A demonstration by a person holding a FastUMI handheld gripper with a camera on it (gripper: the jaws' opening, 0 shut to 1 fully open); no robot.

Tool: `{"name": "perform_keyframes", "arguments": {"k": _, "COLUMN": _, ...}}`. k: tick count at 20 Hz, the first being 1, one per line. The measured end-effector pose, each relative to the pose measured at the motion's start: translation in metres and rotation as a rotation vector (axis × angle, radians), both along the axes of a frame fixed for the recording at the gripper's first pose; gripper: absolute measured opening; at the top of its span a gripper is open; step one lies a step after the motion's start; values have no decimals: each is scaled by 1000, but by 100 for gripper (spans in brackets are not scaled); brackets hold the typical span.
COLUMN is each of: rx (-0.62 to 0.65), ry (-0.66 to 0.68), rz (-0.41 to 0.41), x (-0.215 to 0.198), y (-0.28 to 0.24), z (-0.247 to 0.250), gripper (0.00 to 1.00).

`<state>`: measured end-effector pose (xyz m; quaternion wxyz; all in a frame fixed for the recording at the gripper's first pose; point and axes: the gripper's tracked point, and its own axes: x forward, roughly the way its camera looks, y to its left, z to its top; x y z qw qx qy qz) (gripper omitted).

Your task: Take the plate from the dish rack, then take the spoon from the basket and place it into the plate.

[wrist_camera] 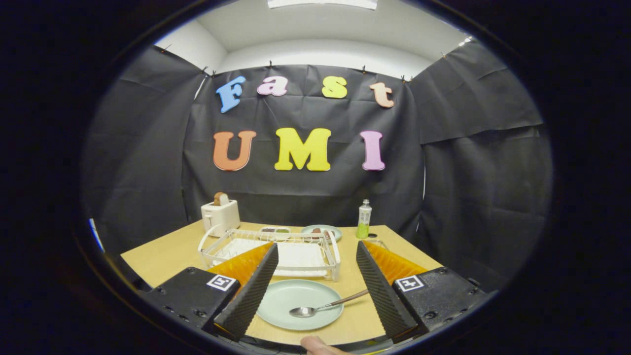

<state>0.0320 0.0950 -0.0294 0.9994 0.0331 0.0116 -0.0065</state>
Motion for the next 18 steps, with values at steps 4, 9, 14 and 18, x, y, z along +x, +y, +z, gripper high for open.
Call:
{"name": "perform_keyframes", "arguments": {"k": 4, "rx": 5, "ry": 10, "rz": 5, "x": 0, "y": -2, "z": -4, "gripper": 100}}
{"name": "perform_keyframes", "arguments": {"k": 9, "rx": 0, "ry": 7, "rz": 8, "x": -3, "y": -3, "z": -3, "gripper": 100}}
{"name": "perform_keyframes", "arguments": {"k": 14, "rx": 12, "ry": 13, "rz": 13, "x": -4, "y": -2, "z": -7, "gripper": 100}}
{"name": "perform_keyframes", "arguments": {"k": 18, "rx": 26, "ry": 25, "rz": 48, "x": -8, "y": 3, "z": -7, "gripper": 100}}
